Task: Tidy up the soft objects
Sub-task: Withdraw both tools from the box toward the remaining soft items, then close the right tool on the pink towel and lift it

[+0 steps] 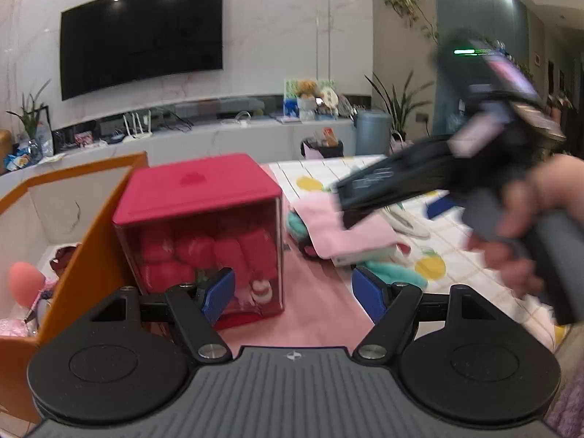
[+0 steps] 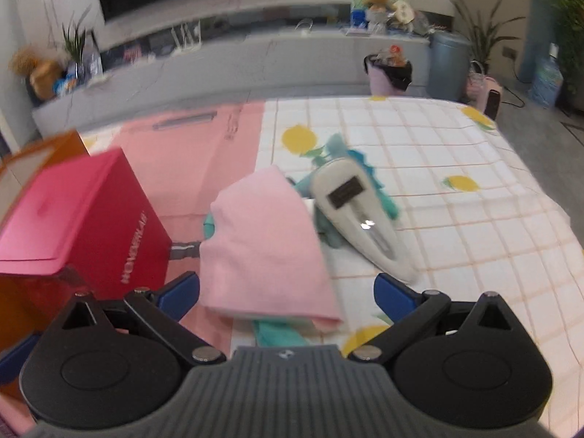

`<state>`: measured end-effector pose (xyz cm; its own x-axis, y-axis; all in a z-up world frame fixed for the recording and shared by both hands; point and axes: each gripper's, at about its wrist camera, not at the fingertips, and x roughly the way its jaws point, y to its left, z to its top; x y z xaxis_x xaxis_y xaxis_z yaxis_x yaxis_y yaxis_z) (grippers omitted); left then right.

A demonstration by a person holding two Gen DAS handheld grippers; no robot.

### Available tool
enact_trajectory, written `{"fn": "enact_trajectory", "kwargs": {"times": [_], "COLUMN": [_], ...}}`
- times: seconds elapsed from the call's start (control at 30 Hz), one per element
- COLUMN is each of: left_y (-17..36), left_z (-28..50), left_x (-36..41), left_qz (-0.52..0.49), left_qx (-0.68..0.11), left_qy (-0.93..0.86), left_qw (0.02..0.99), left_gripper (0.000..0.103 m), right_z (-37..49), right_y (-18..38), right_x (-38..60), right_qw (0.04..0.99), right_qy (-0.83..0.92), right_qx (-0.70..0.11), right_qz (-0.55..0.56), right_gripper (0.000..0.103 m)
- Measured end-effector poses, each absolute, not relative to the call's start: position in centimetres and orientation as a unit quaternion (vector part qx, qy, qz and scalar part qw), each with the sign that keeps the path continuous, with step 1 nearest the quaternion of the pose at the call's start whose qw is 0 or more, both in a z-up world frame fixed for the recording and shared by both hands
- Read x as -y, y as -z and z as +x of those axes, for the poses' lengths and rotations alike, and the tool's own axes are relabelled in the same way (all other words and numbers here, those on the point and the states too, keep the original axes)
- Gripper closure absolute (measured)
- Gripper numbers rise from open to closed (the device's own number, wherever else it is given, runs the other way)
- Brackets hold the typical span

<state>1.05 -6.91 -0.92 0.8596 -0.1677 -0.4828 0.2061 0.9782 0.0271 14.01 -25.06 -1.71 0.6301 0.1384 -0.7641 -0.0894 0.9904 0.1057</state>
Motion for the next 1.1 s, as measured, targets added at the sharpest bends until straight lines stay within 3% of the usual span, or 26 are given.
{"fn": "enact_trajectory", "kwargs": {"times": [0.13,0.3,0.5,0.73,0.87,0.93,1.03,1.1], "left_y": [1.0,1.1,0.9,0.3,0.2,0.3,1.1,1.7], "left_z": [0.7,1.2,1.2,0.9,0.3,0.2,0.1,0.1], "left_x": [7.2,7.2,6.8,6.6,7.2,7.6,8.1,8.5], "left_qz": [0.055,0.044,0.024,0.020,0.034,0.052,0.062,0.085], "left_qx": [-0.237,-0.254,-0.261,-0.249,-0.239,-0.239,-0.255,-0.269], "left_qy": [0.089,0.085,0.091,0.096,0.128,0.142,0.172,0.189], "left_qw": [0.966,0.962,0.961,0.964,0.962,0.959,0.950,0.941], "left_gripper": [0.017,0.017,0.017,0.017,0.017,0.012,0.015,0.015], "right_z": [16.7,17.2,16.7,15.6,14.3,12.9,11.3,10.9], "right_y": [3.8,4.8,4.4,2.9,2.7,2.6,2.9,3.2], "right_x": [22.9,21.9,21.9,22.0,23.1,24.7,26.5,26.7], "right_qw": [0.894,0.898,0.906,0.907,0.868,0.843,0.822,0.819], "right_qy": [-0.059,-0.057,-0.071,-0.095,-0.080,-0.090,-0.109,-0.109], "right_qx": [-0.444,-0.435,-0.417,-0.410,-0.490,-0.529,-0.555,-0.562], "right_qz": [0.005,-0.023,-0.021,-0.015,-0.005,0.032,0.068,0.051], "right_gripper": [0.005,0.026,0.037,0.040,0.040,0.040,0.039,0.032]}}
